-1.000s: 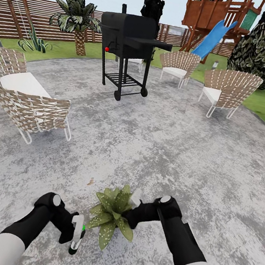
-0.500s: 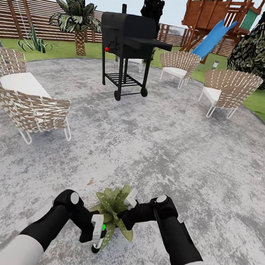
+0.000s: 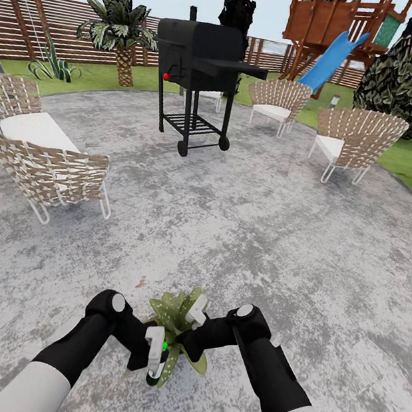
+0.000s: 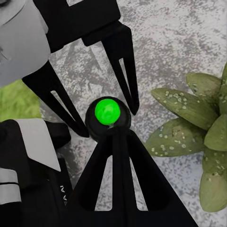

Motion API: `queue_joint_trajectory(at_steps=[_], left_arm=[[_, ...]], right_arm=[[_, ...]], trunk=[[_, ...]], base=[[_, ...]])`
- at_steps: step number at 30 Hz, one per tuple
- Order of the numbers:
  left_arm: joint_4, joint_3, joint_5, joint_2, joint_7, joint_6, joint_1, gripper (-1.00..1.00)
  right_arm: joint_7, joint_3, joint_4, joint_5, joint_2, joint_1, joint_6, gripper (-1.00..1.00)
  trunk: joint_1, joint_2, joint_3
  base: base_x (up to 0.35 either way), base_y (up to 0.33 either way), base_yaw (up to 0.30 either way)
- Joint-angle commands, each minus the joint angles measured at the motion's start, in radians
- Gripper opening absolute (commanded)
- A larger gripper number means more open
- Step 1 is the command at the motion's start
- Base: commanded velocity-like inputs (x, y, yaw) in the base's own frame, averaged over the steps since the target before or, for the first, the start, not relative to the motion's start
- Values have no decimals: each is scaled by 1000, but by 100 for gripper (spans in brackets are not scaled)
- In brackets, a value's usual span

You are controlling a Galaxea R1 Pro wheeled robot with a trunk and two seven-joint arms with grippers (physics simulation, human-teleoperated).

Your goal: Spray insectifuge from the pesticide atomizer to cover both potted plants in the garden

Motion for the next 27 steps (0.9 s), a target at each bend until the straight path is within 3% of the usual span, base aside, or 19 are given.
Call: queue_joint_trajectory(at_steps=[1, 14, 27], left_arm=[[-1, 0, -4, 0, -5, 11, -1, -100], [-43, -1, -3, -2, -52, 11, -1, -100], [-43, -2, -4, -36, -53, 12, -1, -100]], right_arm=[[6, 0, -1, 6, 0, -1, 7, -100], [6, 0, -1, 6, 0, -1, 7, -100], [6, 0, -1, 6, -1, -1, 6, -100]], trunk=[[0, 0, -1], [0, 0, -1], [0, 0, -1]], base=[[0, 0, 0], [0, 0, 0], [0, 0, 0]])
